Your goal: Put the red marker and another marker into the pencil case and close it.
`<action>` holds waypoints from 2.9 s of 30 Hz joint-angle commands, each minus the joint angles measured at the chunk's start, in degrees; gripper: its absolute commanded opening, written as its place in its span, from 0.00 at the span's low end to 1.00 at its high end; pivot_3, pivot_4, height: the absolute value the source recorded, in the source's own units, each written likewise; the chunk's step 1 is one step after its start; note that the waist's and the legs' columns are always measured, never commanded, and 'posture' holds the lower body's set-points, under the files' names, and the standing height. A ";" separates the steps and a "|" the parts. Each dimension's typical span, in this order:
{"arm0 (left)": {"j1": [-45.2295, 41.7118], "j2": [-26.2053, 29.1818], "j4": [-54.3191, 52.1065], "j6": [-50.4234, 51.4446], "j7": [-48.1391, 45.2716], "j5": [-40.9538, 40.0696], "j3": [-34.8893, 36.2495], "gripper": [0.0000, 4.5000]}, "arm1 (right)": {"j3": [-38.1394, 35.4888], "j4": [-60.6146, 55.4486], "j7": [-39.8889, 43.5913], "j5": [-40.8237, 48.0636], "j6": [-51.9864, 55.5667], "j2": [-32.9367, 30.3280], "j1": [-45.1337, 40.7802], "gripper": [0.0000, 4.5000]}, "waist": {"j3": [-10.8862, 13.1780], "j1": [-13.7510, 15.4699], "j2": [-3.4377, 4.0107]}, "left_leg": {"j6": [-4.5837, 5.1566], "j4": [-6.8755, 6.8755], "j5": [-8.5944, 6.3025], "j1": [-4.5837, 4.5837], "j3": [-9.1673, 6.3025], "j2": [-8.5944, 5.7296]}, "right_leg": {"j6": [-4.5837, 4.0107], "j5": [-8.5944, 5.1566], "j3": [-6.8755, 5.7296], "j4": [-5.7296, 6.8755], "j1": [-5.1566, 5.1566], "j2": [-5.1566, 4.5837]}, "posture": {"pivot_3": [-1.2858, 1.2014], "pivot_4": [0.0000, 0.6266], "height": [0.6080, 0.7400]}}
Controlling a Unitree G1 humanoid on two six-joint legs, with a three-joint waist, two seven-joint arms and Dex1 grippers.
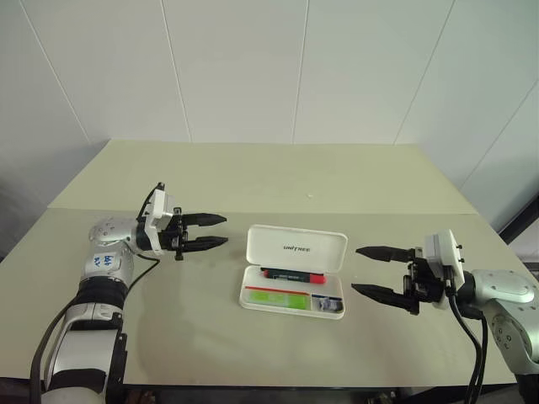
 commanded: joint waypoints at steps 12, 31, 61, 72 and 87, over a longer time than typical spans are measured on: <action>-12.84 -4.43 22.92 -12.11 15.56 17.68 -4.59 0.01 | -4.73 -0.51 0.66 1.34 -2.04 -1.70 2.66 1.00 | 0.01 0.09 -0.02 | 0.00 0.08 0.00 -0.04 -0.02 -0.04 | 0.08 -0.01 0.01 0.08 0.00 -0.01 | 0.52 0.24 1.00; -16.06 -10.15 23.72 -5.47 -1.39 17.63 -1.06 0.01 | -8.67 -2.58 0.53 2.47 -2.28 -2.88 7.53 1.00 | 0.03 0.05 -0.05 | 0.00 0.28 0.00 -0.11 -0.04 -0.09 | 0.15 0.01 0.02 0.17 0.01 0.00 | 0.52 0.24 1.00; -11.39 -11.10 17.10 -24.48 -5.48 23.94 -19.38 0.01 | -12.74 13.43 15.43 8.44 -2.52 -8.69 -0.23 1.00 | 0.05 0.10 -0.03 | 0.00 0.40 0.00 -0.11 -0.06 -0.09 | 0.17 0.02 0.04 0.26 0.01 -0.01 | 0.52 0.24 1.00; -10.32 -11.62 16.05 -32.40 -4.33 27.22 -23.96 0.01 | -15.60 15.11 16.94 12.76 0.88 -9.86 -2.13 1.00 | 0.05 0.05 -0.02 | 0.03 0.65 -0.02 -0.10 -0.06 -0.10 | 0.18 0.03 0.05 0.34 0.11 -0.01 | 0.52 0.24 1.00; -11.54 -12.90 16.16 -31.71 -0.98 22.68 -20.31 0.01 | -13.95 14.11 15.22 11.19 0.42 -9.02 -2.46 1.00 | 0.02 0.07 0.07 | 0.06 0.73 -0.04 0.01 -0.05 -0.11 | 0.19 0.03 0.06 0.38 0.24 -0.01 | 0.52 0.24 1.00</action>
